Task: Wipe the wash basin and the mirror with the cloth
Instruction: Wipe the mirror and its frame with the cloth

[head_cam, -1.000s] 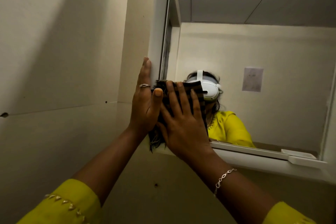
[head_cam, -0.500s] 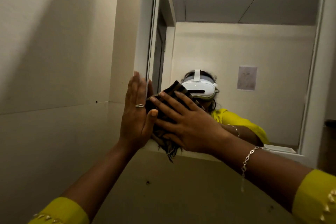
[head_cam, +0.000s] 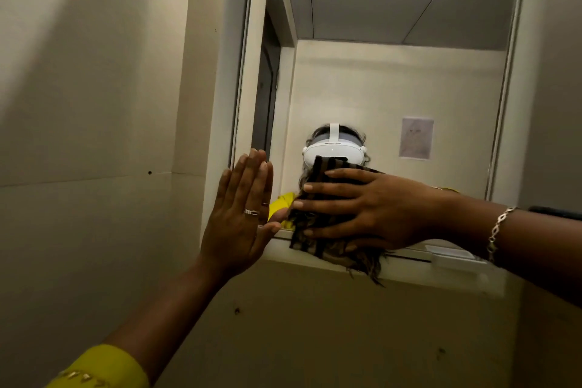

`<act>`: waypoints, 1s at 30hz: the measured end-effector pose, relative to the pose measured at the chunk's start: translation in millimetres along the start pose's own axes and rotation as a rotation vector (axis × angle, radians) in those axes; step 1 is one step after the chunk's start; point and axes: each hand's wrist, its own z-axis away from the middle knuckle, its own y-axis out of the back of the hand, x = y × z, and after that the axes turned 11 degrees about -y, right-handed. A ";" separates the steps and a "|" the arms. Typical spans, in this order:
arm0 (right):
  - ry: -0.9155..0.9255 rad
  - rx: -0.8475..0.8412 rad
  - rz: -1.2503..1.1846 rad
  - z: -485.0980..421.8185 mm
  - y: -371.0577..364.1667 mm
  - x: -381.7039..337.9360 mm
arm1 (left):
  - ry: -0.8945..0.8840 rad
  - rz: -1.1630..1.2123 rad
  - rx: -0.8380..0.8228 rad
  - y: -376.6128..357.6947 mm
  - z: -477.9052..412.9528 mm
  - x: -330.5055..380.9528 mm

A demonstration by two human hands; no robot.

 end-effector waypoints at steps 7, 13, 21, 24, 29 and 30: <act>0.093 -0.033 -0.010 41.6 3.6 21.2 | -0.041 0.013 0.013 -4.8 -8.2 19.5; 0.056 -0.070 -0.058 86.7 6.2 29.3 | -0.111 0.014 -0.059 -16.6 -13.6 43.2; -0.057 -0.062 -0.108 119.8 9.3 23.4 | -0.146 -0.021 -0.087 -27.4 -19.5 61.8; -0.107 -0.062 -0.124 128.7 5.9 17.5 | -0.162 -0.013 -0.078 -28.1 -18.4 61.1; -0.191 -0.125 -0.074 151.2 4.8 9.4 | -0.191 -0.051 -0.087 -30.5 -18.2 59.5; -0.213 -0.130 -0.067 155.2 4.6 6.9 | -0.190 -0.057 -0.086 -30.7 -18.5 59.2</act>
